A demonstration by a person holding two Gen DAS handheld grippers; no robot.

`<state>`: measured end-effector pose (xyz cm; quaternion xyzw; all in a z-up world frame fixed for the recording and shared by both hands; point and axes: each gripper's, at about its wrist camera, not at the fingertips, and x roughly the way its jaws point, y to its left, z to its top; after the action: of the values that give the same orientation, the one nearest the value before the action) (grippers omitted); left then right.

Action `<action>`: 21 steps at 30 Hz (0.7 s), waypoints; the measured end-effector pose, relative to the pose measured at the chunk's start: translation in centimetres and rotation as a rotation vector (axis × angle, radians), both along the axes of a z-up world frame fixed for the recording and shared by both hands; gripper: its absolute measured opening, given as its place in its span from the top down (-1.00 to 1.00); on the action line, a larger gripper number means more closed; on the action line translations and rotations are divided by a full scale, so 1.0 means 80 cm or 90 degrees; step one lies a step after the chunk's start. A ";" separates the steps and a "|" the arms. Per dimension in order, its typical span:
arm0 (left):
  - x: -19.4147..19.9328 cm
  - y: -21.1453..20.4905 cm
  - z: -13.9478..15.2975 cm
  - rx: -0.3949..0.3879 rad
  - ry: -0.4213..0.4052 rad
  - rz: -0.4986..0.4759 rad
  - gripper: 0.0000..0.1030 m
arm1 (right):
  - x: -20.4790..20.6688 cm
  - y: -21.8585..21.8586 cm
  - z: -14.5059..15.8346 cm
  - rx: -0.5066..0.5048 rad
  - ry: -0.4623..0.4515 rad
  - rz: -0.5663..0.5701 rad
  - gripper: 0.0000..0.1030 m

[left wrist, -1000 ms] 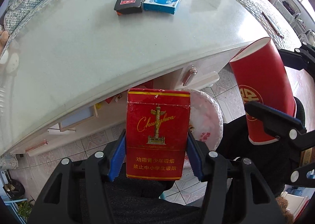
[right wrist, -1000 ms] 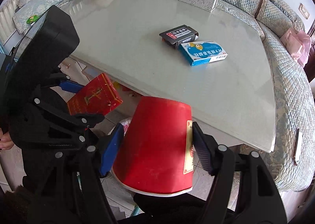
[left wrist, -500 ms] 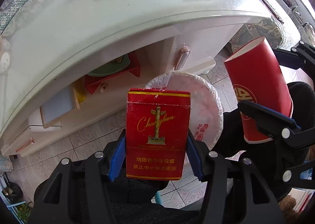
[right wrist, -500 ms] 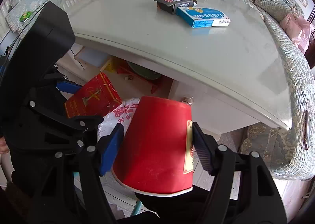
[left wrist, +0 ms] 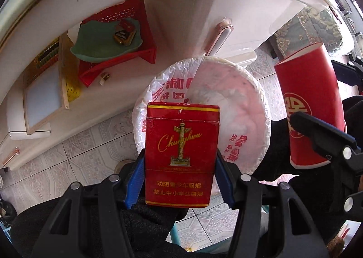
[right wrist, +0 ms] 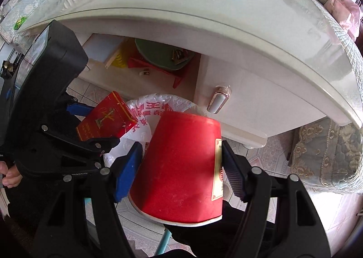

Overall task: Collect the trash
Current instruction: 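Carry the red pack and red cup with both grippers over the bin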

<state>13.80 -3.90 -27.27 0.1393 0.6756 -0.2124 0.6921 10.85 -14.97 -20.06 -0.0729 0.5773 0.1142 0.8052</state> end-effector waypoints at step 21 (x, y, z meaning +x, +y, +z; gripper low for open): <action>0.026 0.001 -0.085 -0.006 0.100 0.071 -0.08 | 0.008 -0.005 -0.111 0.006 0.101 -0.035 -0.33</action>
<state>15.88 -3.82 -34.05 0.0809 0.7333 -0.1871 0.6487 11.48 -15.36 -28.92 -0.0440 0.6404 0.0999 0.7603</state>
